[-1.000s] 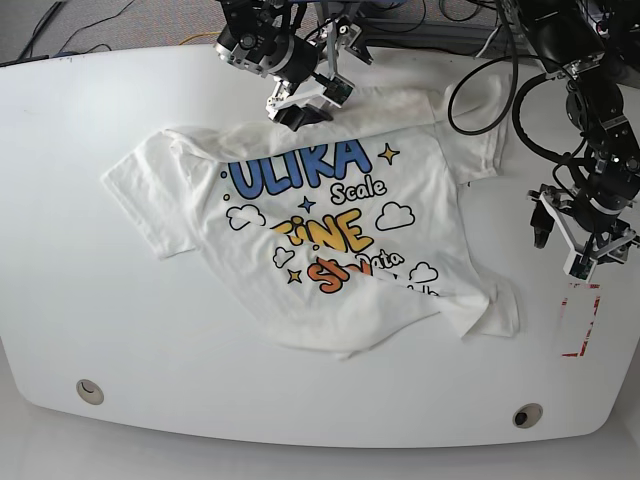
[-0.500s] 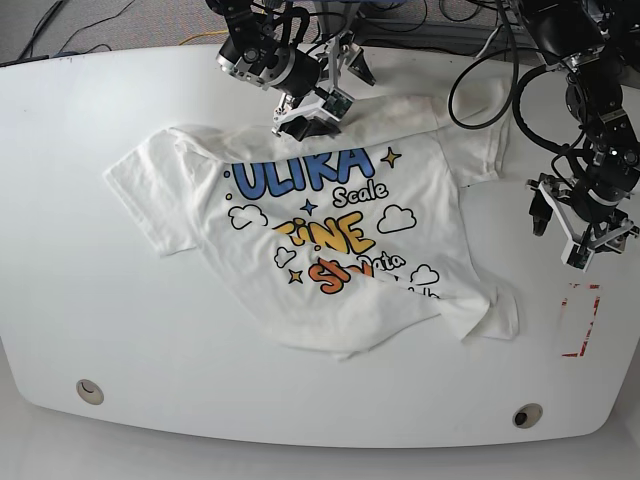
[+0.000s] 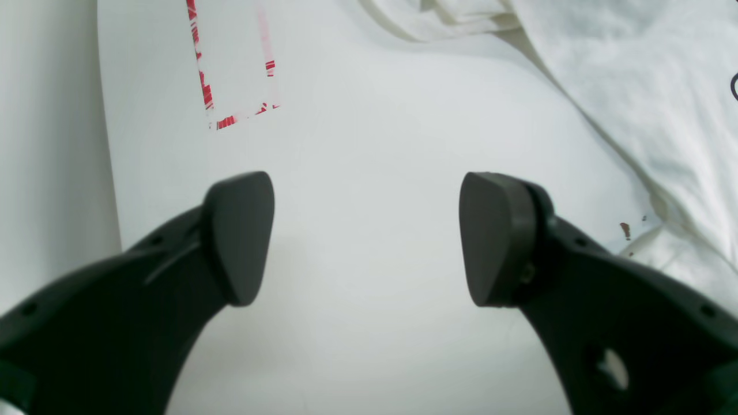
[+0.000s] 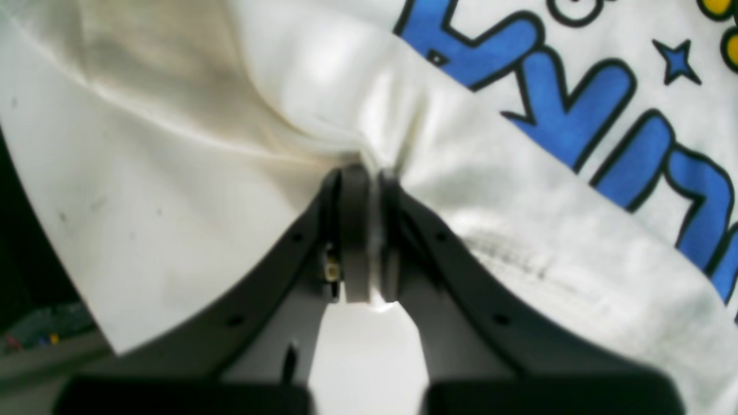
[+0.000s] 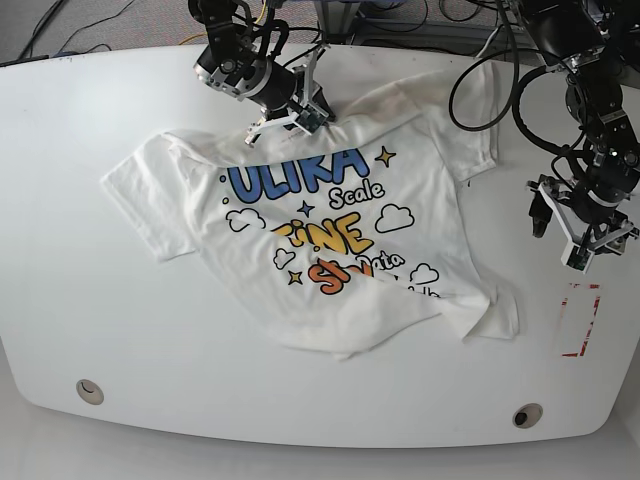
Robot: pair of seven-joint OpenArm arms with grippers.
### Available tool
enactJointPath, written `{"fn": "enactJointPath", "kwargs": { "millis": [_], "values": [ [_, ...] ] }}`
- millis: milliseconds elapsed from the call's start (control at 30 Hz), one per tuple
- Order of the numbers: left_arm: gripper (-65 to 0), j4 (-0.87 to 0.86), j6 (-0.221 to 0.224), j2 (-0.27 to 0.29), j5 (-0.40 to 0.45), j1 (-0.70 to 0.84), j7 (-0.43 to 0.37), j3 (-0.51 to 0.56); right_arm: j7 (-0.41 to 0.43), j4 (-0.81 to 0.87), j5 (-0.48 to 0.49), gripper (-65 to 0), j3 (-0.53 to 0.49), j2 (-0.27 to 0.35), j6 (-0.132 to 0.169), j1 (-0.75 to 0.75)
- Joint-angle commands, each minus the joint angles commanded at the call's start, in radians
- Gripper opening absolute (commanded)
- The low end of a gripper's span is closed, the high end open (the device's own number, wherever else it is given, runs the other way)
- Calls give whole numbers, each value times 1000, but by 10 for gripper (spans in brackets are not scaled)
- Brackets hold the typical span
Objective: Layout the t-shirt on the table in an organized manner, then fold the t-shirt properly
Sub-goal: 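Pull the collar with the right gripper to straighten the shirt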
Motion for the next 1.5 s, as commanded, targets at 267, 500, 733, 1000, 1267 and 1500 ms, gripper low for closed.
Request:
{"fn": "enactJointPath", "kwargs": {
  "millis": [267,500,733,1000,1267,1500],
  "values": [
    [-179,0,0,12,0,15,0,3,-2,78,2,-648,71,83,0,-61],
    [-179,0,0,17,2,31,0,3,-2,87,3,-648,141,180,0,-92],
    [-179,0,0,38,5,43,0,5,-2,80,3,-648,222,241,0,-86],
    [-179,0,0,64,6,61,0,5,-2,32,3,-647,393,249,0,-6],
    [-179,0,0,74,6,66,0,5,-2,-26,3,-642,463,249,0,83],
    [-179,0,0,69,6,66,0,5,-8,14,2,-520,466,206,0,87]
  ]
}}
